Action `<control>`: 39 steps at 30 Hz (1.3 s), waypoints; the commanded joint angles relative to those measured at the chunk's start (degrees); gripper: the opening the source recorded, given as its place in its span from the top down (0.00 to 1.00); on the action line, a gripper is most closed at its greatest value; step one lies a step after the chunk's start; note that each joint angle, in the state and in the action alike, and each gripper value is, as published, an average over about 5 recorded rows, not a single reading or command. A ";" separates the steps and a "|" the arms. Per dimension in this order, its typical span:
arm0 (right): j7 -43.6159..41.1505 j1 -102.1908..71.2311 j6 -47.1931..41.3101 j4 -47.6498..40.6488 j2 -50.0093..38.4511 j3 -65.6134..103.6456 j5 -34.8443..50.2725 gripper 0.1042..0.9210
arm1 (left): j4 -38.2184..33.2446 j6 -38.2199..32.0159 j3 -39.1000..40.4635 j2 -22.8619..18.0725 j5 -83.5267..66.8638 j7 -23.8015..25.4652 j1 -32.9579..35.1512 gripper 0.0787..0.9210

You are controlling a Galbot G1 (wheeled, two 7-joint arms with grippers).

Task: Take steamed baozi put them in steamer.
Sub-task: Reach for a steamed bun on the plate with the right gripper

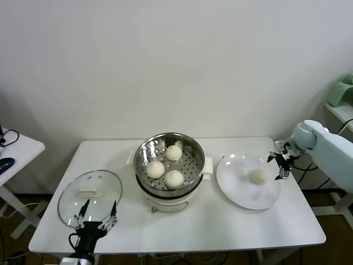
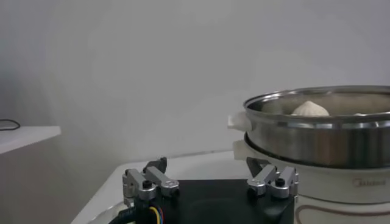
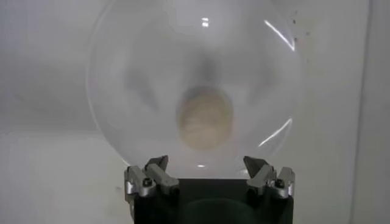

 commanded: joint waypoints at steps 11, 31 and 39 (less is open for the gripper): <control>-0.02 -3.63 1.65 -10.71 9.36 4.27 -5.14 0.12 | 0.87 0.52 -0.02 0.18 0.15 -0.09 -0.87 0.12; -0.16 -3.57 2.73 -15.33 11.91 6.21 -6.59 0.16 | 1.64 0.84 0.25 0.26 0.28 -0.16 -1.70 0.12; -0.19 -3.59 2.24 -15.43 11.92 6.18 -4.98 0.25 | 1.59 0.84 0.28 0.21 0.29 -0.17 -1.66 0.12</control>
